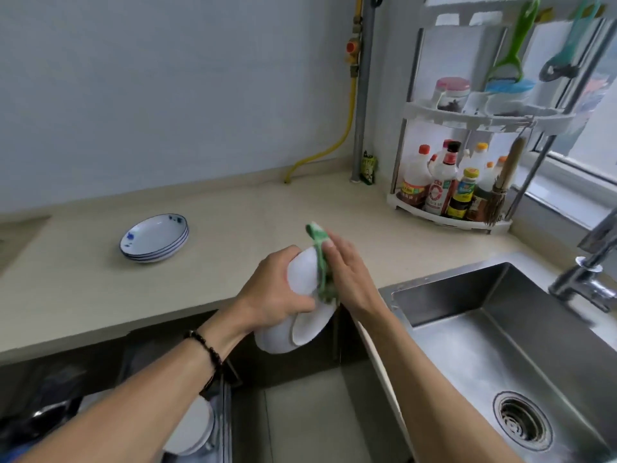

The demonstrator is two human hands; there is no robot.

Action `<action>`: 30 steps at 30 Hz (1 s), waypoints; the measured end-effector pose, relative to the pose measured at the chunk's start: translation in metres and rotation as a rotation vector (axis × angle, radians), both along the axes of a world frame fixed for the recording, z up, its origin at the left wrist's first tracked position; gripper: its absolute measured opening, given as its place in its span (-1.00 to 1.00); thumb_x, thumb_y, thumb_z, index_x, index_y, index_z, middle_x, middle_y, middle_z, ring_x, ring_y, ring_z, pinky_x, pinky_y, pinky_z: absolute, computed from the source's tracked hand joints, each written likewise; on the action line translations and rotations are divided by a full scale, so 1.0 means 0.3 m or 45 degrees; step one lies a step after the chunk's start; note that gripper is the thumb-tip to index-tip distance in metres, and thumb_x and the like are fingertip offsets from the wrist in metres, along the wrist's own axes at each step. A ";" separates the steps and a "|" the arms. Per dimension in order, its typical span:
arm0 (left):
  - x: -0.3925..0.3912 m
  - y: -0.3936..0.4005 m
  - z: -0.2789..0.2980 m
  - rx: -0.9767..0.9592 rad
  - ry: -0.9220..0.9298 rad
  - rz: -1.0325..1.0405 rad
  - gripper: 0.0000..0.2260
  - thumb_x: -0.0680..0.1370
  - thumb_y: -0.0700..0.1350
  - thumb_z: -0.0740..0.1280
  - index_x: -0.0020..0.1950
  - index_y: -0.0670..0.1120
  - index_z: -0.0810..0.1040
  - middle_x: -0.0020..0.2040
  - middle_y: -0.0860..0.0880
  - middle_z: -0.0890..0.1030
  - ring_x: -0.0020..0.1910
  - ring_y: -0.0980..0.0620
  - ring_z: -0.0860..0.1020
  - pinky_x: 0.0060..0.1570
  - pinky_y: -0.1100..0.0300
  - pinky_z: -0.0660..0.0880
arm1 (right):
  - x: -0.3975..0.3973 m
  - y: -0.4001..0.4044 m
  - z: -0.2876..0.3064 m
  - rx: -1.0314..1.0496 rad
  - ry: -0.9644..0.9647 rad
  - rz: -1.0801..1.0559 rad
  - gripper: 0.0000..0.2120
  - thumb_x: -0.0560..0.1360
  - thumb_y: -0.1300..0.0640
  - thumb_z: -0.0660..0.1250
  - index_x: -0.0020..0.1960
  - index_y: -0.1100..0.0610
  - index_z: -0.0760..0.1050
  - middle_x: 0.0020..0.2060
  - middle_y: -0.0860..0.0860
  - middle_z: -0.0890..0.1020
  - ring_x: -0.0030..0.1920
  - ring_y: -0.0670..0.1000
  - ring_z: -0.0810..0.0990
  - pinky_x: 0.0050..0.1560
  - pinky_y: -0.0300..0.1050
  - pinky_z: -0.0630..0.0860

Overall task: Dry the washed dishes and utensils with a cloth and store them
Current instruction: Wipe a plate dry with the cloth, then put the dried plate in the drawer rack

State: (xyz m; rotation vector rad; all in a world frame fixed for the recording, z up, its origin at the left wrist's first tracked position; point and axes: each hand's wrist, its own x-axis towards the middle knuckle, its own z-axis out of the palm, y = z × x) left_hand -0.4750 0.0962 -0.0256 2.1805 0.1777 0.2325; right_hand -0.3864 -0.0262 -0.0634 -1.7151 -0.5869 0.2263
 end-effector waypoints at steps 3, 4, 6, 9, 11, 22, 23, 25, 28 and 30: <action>-0.148 0.136 -0.001 0.226 0.086 -0.089 -0.63 0.24 -0.10 0.51 -0.06 0.00 0.43 -0.17 0.05 0.51 -0.22 0.00 0.50 -0.34 0.23 0.38 | -0.067 0.119 0.001 0.073 0.603 -0.089 -0.63 0.54 -0.20 0.22 -0.01 0.06 0.63 -0.15 0.13 0.60 -0.14 0.12 0.57 -0.19 -0.05 0.45; -0.202 0.181 0.001 0.334 0.092 -0.120 -0.63 0.30 -0.12 0.51 -0.04 0.03 0.39 -0.18 0.04 0.50 -0.24 -0.01 0.48 -0.36 0.27 0.33 | -0.103 0.172 -0.004 0.106 0.714 -0.066 -0.63 0.49 -0.18 0.27 0.05 0.09 0.62 -0.15 0.18 0.57 -0.20 0.13 0.56 -0.25 -0.05 0.47; -0.311 0.294 -0.019 0.709 0.090 -0.200 -0.67 0.40 -0.13 0.45 0.09 0.08 0.43 -0.17 -0.03 0.54 -0.27 -0.05 0.45 -0.38 0.28 0.23 | -0.197 0.282 -0.034 0.150 0.932 -0.046 -0.63 0.51 -0.02 0.31 0.16 0.23 0.56 -0.14 0.22 0.53 -0.26 0.16 0.56 -0.29 -0.02 0.50; -0.457 0.463 -0.094 1.138 0.149 -0.321 -0.49 0.48 -0.13 0.33 0.42 0.13 0.41 -0.03 -0.10 0.63 -0.12 -0.17 0.55 -0.26 0.14 0.27 | -0.328 0.423 -0.116 -0.019 1.093 -0.116 -0.76 0.55 0.31 0.22 0.13 0.37 0.57 -0.09 0.27 0.64 -0.21 0.20 0.64 -0.17 0.05 0.59; -0.562 0.584 -0.168 1.190 0.219 -0.341 -0.62 0.51 -0.15 0.30 0.33 0.05 0.43 0.01 -0.09 0.62 -0.02 -0.19 0.57 -0.23 0.09 0.25 | -0.419 0.547 -0.196 -0.165 1.082 -0.184 -0.72 0.48 0.42 0.20 0.14 0.45 0.55 -0.02 0.35 0.66 -0.15 0.26 0.67 -0.06 0.17 0.62; -0.928 1.029 -0.707 -0.682 0.510 0.826 -0.38 0.49 0.13 0.42 0.45 -0.09 0.33 0.40 -0.11 0.47 0.30 -0.06 0.49 0.29 -0.07 0.46 | -0.691 0.945 -0.662 -0.633 0.793 -0.355 -0.87 0.48 0.17 0.31 -0.11 0.24 0.58 -0.10 0.22 0.67 -0.06 0.26 0.67 -0.05 0.10 0.62; -0.938 1.048 -0.753 -0.827 0.520 0.866 -0.55 0.53 0.01 0.40 0.35 -0.13 0.40 0.22 -0.18 0.58 0.08 -0.08 0.61 0.09 -0.08 0.58 | -0.711 0.975 -0.714 -0.672 0.786 -0.336 -0.87 0.48 0.17 0.32 -0.10 0.24 0.57 -0.09 0.22 0.66 -0.04 0.26 0.66 -0.02 0.10 0.62; -0.963 1.086 -0.839 -1.011 0.532 0.944 -0.78 0.56 -0.23 0.31 0.20 -0.17 0.43 -0.09 -0.21 0.61 -0.25 -0.11 0.64 -0.30 0.06 0.62 | -0.751 1.031 -0.815 -0.761 0.790 -0.247 -0.78 0.38 0.12 0.34 -0.08 0.26 0.58 -0.09 0.22 0.67 -0.03 0.26 0.67 0.04 0.17 0.64; -1.030 1.167 -1.000 -1.081 0.586 1.090 -0.80 0.51 -0.34 0.28 0.12 -0.20 0.47 -0.27 -0.18 0.59 -0.41 -0.13 0.60 -0.49 0.21 0.50 | -0.821 1.101 -0.992 -0.917 0.873 -0.034 -0.70 0.33 0.12 0.40 -0.03 0.30 0.58 -0.12 0.23 0.69 -0.10 0.25 0.70 -0.03 0.23 0.66; -1.084 1.220 -1.120 -1.113 0.637 1.160 -0.81 0.49 -0.37 0.27 0.08 -0.24 0.51 -0.28 -0.19 0.58 -0.47 -0.11 0.58 -0.51 0.22 0.49 | -0.873 1.141 -1.093 -1.004 0.914 0.091 -0.73 0.38 0.15 0.47 -0.03 0.31 0.56 -0.15 0.23 0.69 -0.16 0.21 0.71 -0.07 0.14 0.68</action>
